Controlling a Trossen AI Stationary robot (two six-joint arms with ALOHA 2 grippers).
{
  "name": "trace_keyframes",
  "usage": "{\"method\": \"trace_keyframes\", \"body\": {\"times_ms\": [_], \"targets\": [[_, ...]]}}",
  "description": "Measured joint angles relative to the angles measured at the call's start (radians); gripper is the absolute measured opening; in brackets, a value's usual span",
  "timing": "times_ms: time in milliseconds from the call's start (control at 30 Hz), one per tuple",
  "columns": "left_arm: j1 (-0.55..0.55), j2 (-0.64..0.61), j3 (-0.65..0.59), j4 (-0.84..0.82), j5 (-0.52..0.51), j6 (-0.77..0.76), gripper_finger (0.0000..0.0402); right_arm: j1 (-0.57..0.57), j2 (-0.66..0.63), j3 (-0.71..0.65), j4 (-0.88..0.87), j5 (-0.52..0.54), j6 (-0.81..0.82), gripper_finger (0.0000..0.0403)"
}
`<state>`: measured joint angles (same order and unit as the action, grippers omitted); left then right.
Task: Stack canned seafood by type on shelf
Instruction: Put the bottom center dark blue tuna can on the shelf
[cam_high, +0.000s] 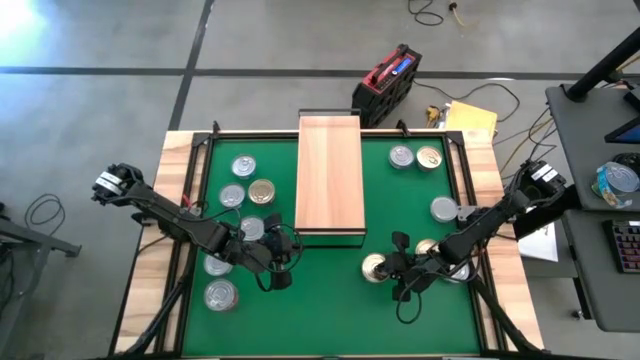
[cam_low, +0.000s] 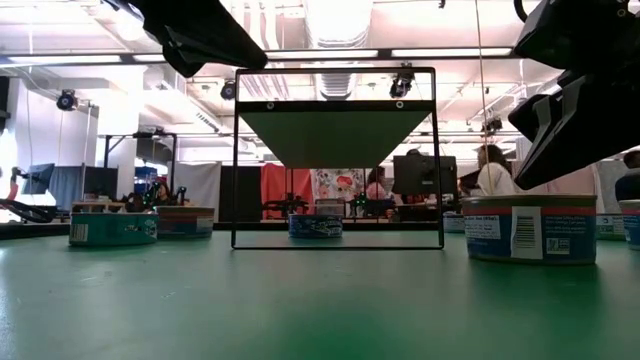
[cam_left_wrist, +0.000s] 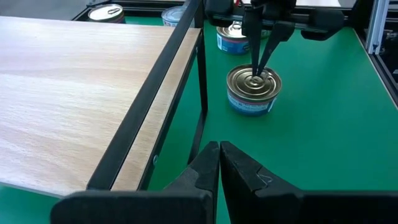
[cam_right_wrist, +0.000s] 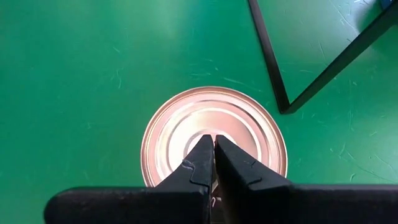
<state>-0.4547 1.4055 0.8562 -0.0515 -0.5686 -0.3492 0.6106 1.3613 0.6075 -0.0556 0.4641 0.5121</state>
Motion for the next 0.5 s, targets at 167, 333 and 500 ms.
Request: {"method": "trace_keyframes", "body": {"times_ms": [167,333,500], "targets": [[0.000,0.000,0.000,0.002,0.000,0.000,0.0000,0.000,0.000,0.008,-0.053,0.000,0.012,0.0009],[0.000,0.000,0.000,0.003,0.001,0.000,0.0000,0.000,0.000,0.035,-0.106,-0.014,0.024,0.0009],[0.000,0.000,0.000,0.002,0.001,0.000,0.0000,0.000,0.000,0.091,-0.219,-0.039,0.050,0.0009]]}}
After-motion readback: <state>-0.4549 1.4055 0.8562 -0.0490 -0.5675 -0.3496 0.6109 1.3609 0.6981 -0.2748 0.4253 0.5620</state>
